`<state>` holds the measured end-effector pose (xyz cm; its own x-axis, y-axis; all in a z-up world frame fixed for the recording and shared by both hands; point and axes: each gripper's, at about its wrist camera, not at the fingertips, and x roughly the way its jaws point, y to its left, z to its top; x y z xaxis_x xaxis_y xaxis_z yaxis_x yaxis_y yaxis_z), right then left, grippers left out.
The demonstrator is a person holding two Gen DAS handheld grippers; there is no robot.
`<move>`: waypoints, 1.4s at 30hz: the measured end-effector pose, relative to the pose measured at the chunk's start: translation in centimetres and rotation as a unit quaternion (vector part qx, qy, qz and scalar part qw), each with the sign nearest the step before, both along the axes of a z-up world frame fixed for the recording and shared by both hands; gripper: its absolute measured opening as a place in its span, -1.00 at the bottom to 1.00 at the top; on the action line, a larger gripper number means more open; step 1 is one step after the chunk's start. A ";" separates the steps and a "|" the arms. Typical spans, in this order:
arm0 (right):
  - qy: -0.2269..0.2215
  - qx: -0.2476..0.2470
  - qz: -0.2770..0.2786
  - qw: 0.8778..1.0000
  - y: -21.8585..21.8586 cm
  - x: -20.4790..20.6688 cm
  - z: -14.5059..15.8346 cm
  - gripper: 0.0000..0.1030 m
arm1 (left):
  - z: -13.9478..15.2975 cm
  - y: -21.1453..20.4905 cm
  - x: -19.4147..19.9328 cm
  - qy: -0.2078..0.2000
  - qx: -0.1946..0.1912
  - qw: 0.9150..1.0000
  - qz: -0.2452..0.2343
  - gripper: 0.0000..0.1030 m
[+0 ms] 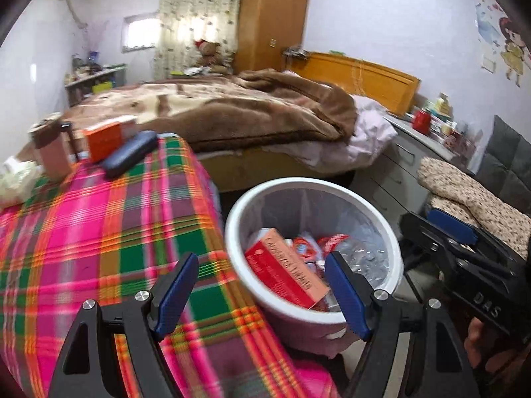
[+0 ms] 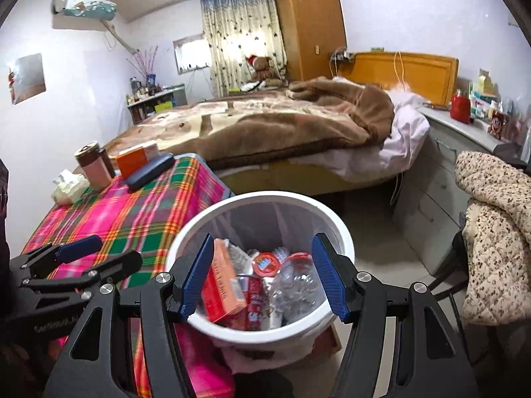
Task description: Collect trash
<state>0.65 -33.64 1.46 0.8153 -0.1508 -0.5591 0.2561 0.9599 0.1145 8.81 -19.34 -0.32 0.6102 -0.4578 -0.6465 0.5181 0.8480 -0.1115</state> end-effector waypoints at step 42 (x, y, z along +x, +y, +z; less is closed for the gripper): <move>-0.045 -0.045 0.030 0.998 8.1 -3.3 -0.1 0.22 | 1.2 10.4 -7.6 -0.102 0.011 0.986 0.134 0.51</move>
<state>-2.61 -25.55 1.39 0.8710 -0.1459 -0.4690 0.1903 0.9806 0.0482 1.22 -8.93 0.92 0.8258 -0.2488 -0.5062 0.2842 0.9587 -0.0076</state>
